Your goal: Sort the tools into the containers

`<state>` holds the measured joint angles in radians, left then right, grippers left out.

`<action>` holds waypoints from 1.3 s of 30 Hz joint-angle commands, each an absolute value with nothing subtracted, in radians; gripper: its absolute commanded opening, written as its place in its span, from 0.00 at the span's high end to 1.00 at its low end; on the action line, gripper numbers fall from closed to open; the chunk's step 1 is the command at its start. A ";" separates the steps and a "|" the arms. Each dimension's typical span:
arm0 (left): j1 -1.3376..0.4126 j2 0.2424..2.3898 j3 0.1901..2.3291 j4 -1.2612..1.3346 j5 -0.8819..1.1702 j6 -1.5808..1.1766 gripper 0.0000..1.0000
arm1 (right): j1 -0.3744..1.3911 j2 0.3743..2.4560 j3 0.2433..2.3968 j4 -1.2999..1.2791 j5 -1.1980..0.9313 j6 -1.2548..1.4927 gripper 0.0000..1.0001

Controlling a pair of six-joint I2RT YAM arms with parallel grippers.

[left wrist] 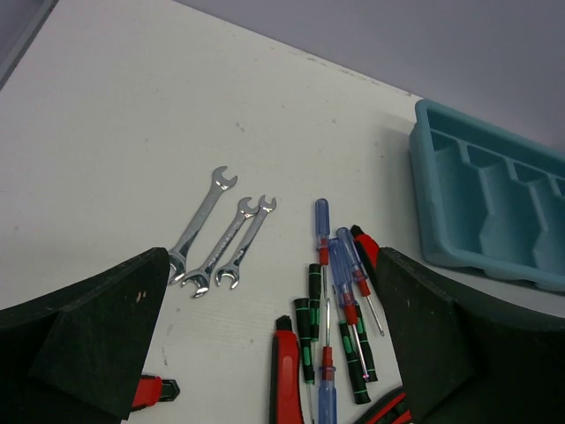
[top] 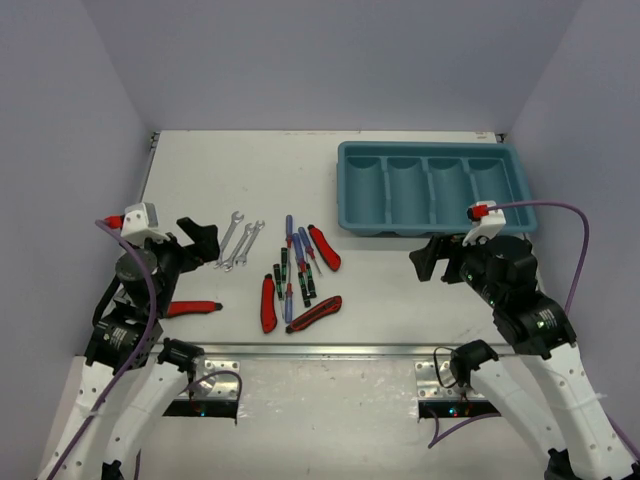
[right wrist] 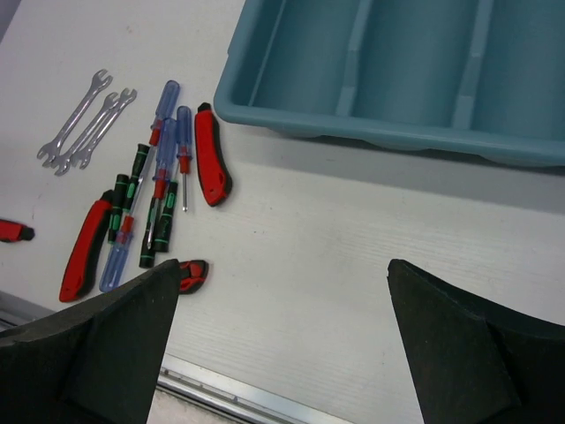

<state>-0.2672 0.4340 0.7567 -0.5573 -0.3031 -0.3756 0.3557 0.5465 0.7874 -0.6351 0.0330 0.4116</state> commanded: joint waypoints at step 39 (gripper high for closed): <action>-0.267 0.422 0.752 -0.510 -0.291 -0.376 0.00 | 0.762 1.963 1.304 -0.300 0.254 0.350 0.38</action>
<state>-0.2672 0.4300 0.7532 -0.5570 -0.3030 -0.3756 0.7618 1.9220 1.2402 -0.3152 0.1956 0.3852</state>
